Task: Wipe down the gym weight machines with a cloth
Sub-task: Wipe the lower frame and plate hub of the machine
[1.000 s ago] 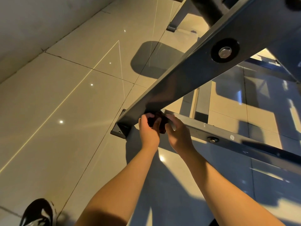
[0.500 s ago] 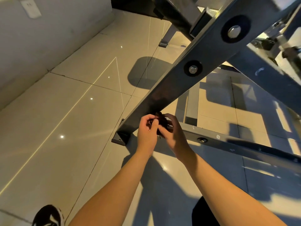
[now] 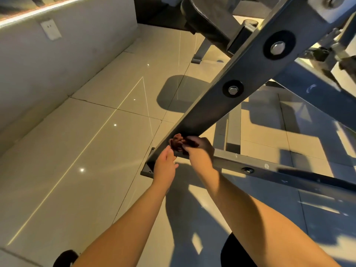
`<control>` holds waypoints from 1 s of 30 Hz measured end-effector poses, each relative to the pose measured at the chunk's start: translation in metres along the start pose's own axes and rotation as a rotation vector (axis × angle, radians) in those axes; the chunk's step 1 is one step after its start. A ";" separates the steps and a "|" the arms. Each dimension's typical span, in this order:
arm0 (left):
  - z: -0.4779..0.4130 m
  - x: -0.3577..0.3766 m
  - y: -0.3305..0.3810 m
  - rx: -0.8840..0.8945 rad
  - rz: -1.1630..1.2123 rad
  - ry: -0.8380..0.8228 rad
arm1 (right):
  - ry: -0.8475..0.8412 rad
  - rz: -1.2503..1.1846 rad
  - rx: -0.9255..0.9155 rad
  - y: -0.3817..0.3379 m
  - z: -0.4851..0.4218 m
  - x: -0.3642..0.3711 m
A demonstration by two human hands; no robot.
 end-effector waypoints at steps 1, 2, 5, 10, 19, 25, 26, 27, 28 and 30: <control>-0.002 -0.001 -0.005 -0.026 0.027 -0.013 | -0.018 -0.007 0.141 0.003 -0.001 0.006; -0.004 -0.001 -0.008 -0.038 0.027 -0.023 | -0.025 -0.010 0.232 0.005 0.001 0.010; -0.004 -0.003 -0.012 -0.041 -0.004 -0.005 | 0.009 -0.028 0.090 0.012 -0.001 0.008; -0.009 -0.010 -0.015 -0.028 -0.043 0.015 | 0.236 -0.122 -0.304 0.003 0.003 -0.034; -0.010 0.009 -0.029 -0.063 0.061 -0.018 | 0.061 0.073 0.040 0.021 -0.007 0.021; 0.013 0.022 0.036 0.271 -0.037 0.012 | 0.199 -0.097 -0.276 0.003 0.007 -0.048; 0.019 0.025 0.053 0.350 -0.046 0.012 | 0.240 -0.120 -0.302 -0.004 0.008 -0.064; 0.025 0.030 0.069 0.418 -0.057 0.001 | 0.283 -0.150 -0.330 -0.014 0.010 -0.080; 0.032 0.035 0.086 0.477 -0.077 -0.020 | 0.339 -0.168 -0.387 -0.025 0.012 -0.096; 0.048 0.047 0.115 0.581 -0.129 -0.059 | 0.447 -0.172 -0.512 -0.048 0.015 -0.125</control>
Point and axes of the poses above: each hand's wrist, its own z-axis away from the middle knuckle, its own x-axis out of the palm, y = z × x, the point moved 5 cm from there along -z, towards the middle knuckle, and after that the axes turned 10 degrees about y, right-handed, at the moved point
